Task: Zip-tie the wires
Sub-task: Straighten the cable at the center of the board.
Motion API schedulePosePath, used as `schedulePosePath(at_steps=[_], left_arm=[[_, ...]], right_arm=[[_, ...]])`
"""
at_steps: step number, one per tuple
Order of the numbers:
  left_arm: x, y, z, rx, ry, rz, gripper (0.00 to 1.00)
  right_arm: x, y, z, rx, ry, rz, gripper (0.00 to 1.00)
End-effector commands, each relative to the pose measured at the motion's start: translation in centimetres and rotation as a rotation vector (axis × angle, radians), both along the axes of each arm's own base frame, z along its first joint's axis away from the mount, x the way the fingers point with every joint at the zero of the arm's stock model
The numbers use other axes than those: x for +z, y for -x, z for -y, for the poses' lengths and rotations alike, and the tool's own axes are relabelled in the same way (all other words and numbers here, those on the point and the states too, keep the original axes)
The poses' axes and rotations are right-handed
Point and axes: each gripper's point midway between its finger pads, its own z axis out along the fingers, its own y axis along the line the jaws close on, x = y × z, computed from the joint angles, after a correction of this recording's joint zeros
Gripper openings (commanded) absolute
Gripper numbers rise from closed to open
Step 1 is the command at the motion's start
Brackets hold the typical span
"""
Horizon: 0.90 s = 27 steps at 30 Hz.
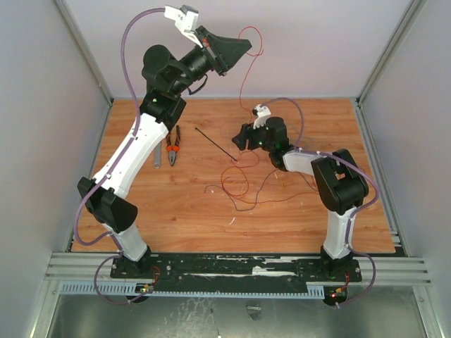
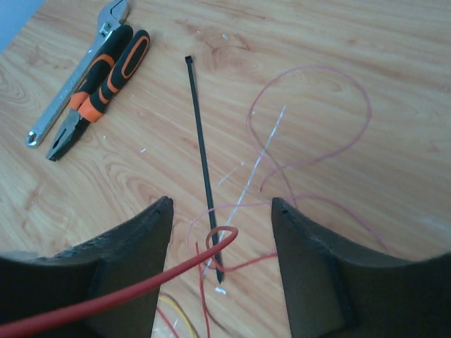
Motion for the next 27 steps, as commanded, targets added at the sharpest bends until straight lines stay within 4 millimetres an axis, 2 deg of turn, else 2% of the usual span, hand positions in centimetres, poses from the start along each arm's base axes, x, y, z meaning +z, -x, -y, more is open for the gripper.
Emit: schedulePosePath(at_steps=[1,3,4,8,11,15,17,20,24,27], left_arm=[[2.6,1.5,-1.2,0.010,0.023,0.056,0.00],[2.8,1.5,-1.5,0.018,0.023,0.058,0.00],[3.0,1.4,-1.9,0.028,0.025,0.057,0.00],[3.6,1.3,-3.8,0.077,0.030,0.055,0.00],[4.0,1.2,-5.9,0.125,0.032,0.058,0.00],[3.4,1.3,-8.7,0.200,0.008,0.055,0.00],[1.7,1.3,-9.6,0.224,-0.018,0.020,0.00],[-1.4,2.0,-10.2,0.233,-0.041,-0.063,0.00],[-6.8,4.5,-10.3,0.196,-0.050,-0.178,0.00],[-11.1,7.2,-9.3,0.167,-0.109,-0.226,0.00]], right_arm=[[0.3,-0.9,-1.2,0.021,-0.013,-0.006,0.46],[0.5,-0.8,-1.0,0.023,0.001,-0.009,0.25],[0.5,-0.6,-0.7,0.019,0.018,-0.012,0.17],[2.2,-0.1,1.3,-0.011,0.047,0.004,0.00],[4.7,-0.4,3.7,-0.046,0.069,0.021,0.00],[9.7,-1.6,8.1,-0.120,0.154,0.059,0.00],[12.9,-2.2,10.6,-0.178,0.219,0.088,0.00],[15.6,-1.6,14.9,-0.285,0.339,0.082,0.00],[17.4,0.3,21.0,-0.475,0.532,0.062,0.00],[18.6,2.9,25.4,-0.624,0.667,0.044,0.00]])
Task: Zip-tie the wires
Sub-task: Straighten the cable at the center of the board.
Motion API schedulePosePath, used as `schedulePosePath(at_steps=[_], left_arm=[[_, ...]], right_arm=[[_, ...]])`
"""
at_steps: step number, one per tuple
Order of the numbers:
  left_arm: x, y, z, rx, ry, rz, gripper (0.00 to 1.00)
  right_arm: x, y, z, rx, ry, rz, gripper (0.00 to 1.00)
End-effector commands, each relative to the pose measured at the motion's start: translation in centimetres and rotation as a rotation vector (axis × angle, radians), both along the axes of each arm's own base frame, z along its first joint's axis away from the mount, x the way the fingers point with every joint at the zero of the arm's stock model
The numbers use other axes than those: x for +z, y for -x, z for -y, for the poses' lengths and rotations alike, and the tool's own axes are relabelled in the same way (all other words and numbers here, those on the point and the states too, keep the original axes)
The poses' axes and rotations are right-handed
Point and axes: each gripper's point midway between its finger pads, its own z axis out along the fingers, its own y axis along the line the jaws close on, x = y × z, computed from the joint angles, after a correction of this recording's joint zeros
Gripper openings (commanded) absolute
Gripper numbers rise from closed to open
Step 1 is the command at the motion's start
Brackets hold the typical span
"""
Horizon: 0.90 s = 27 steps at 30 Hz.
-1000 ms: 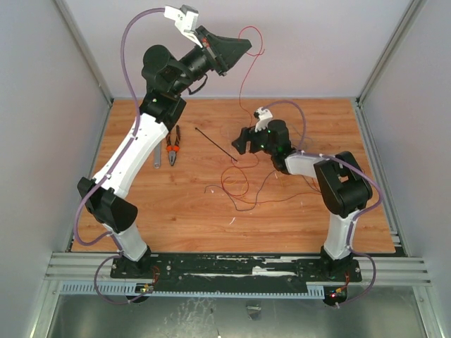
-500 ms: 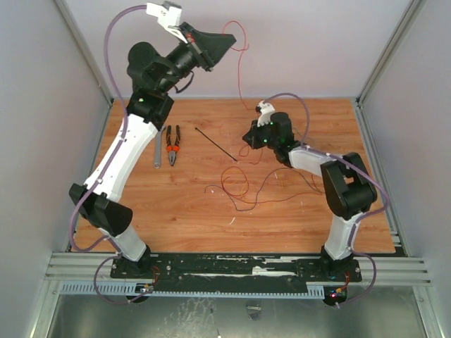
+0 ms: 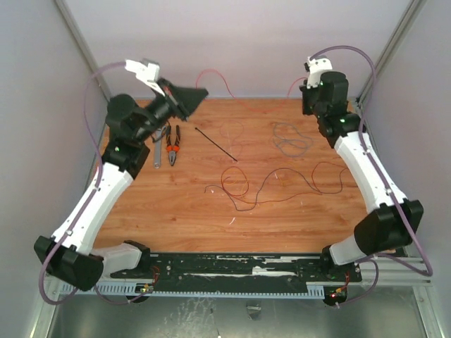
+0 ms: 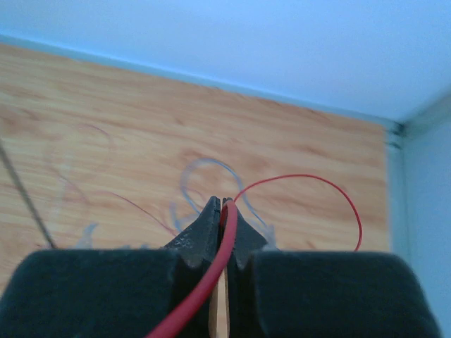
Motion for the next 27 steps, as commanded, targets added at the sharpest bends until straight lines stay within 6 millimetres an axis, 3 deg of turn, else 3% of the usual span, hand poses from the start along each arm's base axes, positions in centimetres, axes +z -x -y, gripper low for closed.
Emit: schedulePosePath(at_steps=[1,4,7,15,20,27], left_arm=[[-5.9,3.3,1.5,-0.037,-0.060,-0.092,0.00],[-11.3,5.2,3.0,-0.036,-0.107,-0.171,0.00],[-15.7,6.2,3.9,-0.029,-0.135,-0.254,0.00],[-24.1,7.3,6.2,-0.058,-0.203,-0.442,0.00],[-26.6,6.8,6.4,-0.026,-0.237,-0.513,0.00],[-29.4,6.7,4.2,0.080,-0.344,-0.580,0.00]], right_arm=[[-1.8,4.8,7.9,-0.273,0.274,-0.146,0.00],[-2.3,7.5,9.6,-0.322,0.304,-0.164,0.00],[-4.2,10.1,10.5,-0.347,0.314,-0.215,0.00],[-10.3,14.9,14.0,-0.440,0.374,-0.346,0.01],[-13.5,15.7,15.3,-0.463,0.414,-0.409,0.03],[-18.6,15.9,14.1,-0.378,0.427,-0.590,0.11]])
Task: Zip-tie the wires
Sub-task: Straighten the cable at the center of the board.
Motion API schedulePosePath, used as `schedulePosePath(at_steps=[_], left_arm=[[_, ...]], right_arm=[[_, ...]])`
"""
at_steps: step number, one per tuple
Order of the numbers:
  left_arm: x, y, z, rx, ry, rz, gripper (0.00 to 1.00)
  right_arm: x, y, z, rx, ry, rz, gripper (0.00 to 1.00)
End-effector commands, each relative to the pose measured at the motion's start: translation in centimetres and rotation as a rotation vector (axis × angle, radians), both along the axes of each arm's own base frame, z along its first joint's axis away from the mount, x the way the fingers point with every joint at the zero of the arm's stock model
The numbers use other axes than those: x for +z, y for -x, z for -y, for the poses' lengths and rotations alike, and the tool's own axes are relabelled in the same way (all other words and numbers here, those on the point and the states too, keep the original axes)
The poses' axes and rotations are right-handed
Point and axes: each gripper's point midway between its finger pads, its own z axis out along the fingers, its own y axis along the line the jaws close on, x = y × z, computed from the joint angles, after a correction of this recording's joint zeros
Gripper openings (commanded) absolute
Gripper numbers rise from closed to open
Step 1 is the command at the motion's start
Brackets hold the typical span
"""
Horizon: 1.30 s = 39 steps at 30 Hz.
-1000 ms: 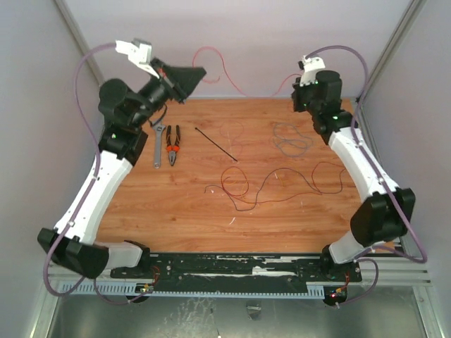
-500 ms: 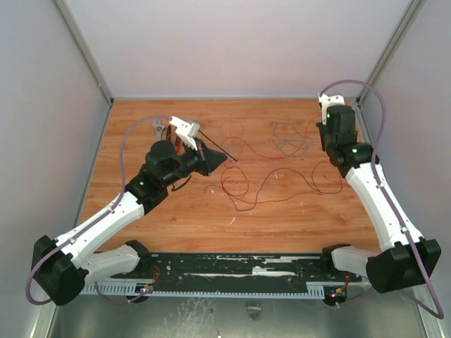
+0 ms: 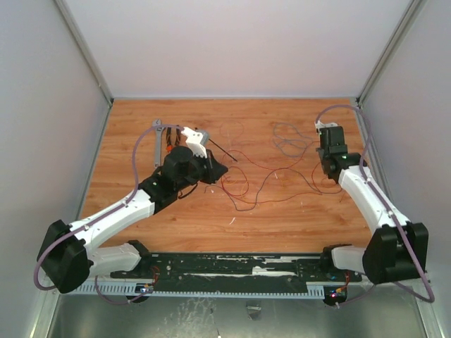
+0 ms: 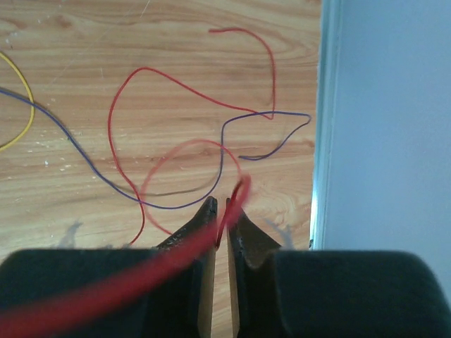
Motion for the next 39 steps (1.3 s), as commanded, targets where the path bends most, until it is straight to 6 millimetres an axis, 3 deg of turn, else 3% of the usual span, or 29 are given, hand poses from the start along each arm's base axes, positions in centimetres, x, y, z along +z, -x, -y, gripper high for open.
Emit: schedulePosePath(at_steps=[1,5,9,13,17,20,27,34,36,39], left_arm=[[-1.5,0.2,-1.5,0.044,-0.081,-0.029,0.00],[-3.8,1.3,-1.7,0.020,-0.120,-0.093,0.00],[-5.2,1.7,-2.3,0.028,-0.146,-0.120,0.00],[-5.7,2.0,-2.1,0.014,-0.151,-0.144,0.00],[-6.6,2.7,-2.0,-0.010,-0.151,-0.173,0.00],[-7.0,3.0,-2.1,-0.018,-0.151,-0.185,0.00],[-7.6,3.3,-3.3,0.023,-0.176,-0.187,0.20],[-9.0,3.6,-4.2,0.049,-0.216,-0.217,0.44],[-8.5,3.2,-4.9,0.091,-0.227,-0.198,0.51],[-5.9,2.3,-6.1,0.153,-0.212,-0.131,0.69]], right_arm=[[-2.7,0.2,-0.5,0.014,-0.023,-0.112,0.11],[-4.9,0.6,-0.8,0.020,-0.033,-0.203,0.13],[-6.3,1.0,-1.1,0.037,-0.042,-0.253,0.22],[-5.5,0.6,-1.4,0.048,-0.056,-0.226,0.28],[-4.5,0.4,-0.9,0.035,-0.035,-0.182,0.52],[-3.1,-0.2,-0.7,0.012,-0.047,-0.124,0.58],[2.1,-2.0,-1.5,0.005,-0.133,0.110,0.65],[5.7,-3.1,-1.9,-0.006,-0.200,0.298,0.97],[6.8,-4.0,-2.9,0.027,-0.255,0.353,0.99],[8.2,-5.5,-5.7,0.120,-0.380,0.403,0.99]])
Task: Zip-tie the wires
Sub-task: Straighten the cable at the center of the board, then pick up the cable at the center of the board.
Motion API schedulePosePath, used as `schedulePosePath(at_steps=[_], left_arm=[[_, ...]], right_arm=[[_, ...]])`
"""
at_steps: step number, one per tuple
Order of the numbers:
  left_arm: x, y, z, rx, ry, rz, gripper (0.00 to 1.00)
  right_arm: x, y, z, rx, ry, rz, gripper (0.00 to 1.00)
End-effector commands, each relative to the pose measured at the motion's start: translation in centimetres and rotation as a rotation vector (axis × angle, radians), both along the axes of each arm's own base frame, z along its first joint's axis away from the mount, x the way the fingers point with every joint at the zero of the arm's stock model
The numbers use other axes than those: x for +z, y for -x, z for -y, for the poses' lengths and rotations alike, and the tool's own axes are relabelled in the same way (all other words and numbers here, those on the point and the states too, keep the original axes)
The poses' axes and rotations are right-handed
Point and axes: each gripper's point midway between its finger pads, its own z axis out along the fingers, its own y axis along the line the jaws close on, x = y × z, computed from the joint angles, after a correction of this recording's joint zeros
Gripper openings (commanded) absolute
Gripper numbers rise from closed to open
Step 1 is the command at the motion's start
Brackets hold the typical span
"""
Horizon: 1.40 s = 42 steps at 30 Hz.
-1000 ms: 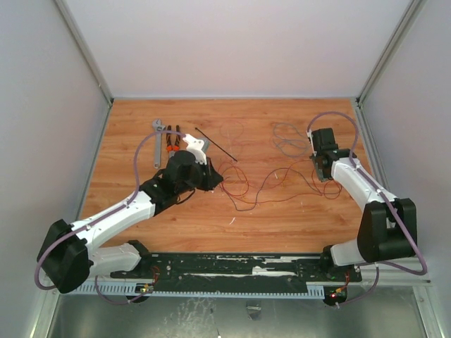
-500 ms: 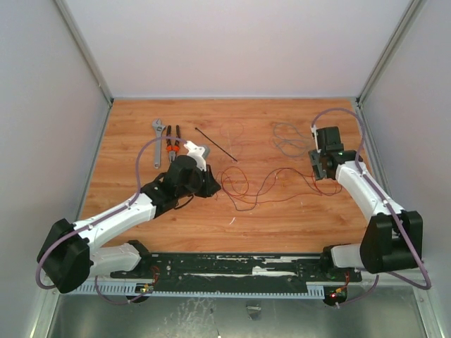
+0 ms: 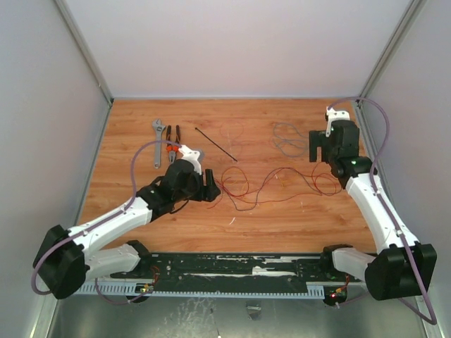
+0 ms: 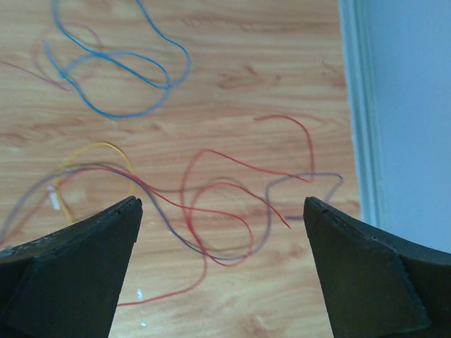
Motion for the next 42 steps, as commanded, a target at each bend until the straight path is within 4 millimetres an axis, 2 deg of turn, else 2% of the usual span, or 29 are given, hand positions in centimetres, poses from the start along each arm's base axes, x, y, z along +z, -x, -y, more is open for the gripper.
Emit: schedulePosePath(at_steps=[1,5,9,12,14,18,20,24,31,38,40,42], left_arm=[[4.2,-1.5,-1.9,0.094,0.006,0.127,0.76],[9.9,-2.4,-3.7,0.153,0.039,0.267,0.98],[14.5,-2.4,-4.6,0.163,0.089,0.359,0.98],[16.0,-1.9,-4.9,0.160,0.116,0.387,0.98],[16.1,-1.5,-5.1,0.162,0.122,0.392,0.98],[15.7,-1.2,-5.6,0.171,0.117,0.391,0.98],[15.3,-1.2,-5.7,0.172,0.112,0.386,0.98],[14.6,-1.2,-5.5,0.164,0.106,0.367,0.98],[13.8,-1.4,-4.9,0.141,0.103,0.343,0.98],[13.2,-1.5,-4.5,0.131,0.101,0.330,0.98],[13.0,-1.5,-4.5,0.129,0.100,0.326,0.98],[12.8,-1.5,-4.4,0.126,0.100,0.322,0.98]], right_arm=[[4.0,-3.3,-3.8,0.115,-0.198,0.164,0.99],[2.2,-6.1,-6.7,0.203,-0.255,0.113,0.99],[-0.8,-9.5,-6.0,0.133,-0.215,0.053,0.99],[-3.4,-11.9,-5.1,0.073,-0.194,-0.001,0.99],[-4.9,-13.4,-4.8,0.059,-0.190,-0.036,0.95],[-7.0,-16.0,-4.6,0.076,-0.206,-0.081,0.80],[-8.0,-16.7,-4.4,0.075,-0.187,-0.113,0.73],[-9.9,-17.6,-4.1,0.081,-0.194,-0.147,0.66],[-13.0,-17.7,-4.8,0.126,-0.223,-0.222,0.53],[-15.8,-16.9,-4.5,0.110,-0.216,-0.278,0.47],[-16.1,-16.8,-4.5,0.106,-0.213,-0.285,0.41],[-16.1,-16.7,-4.5,0.106,-0.214,-0.290,0.28]])
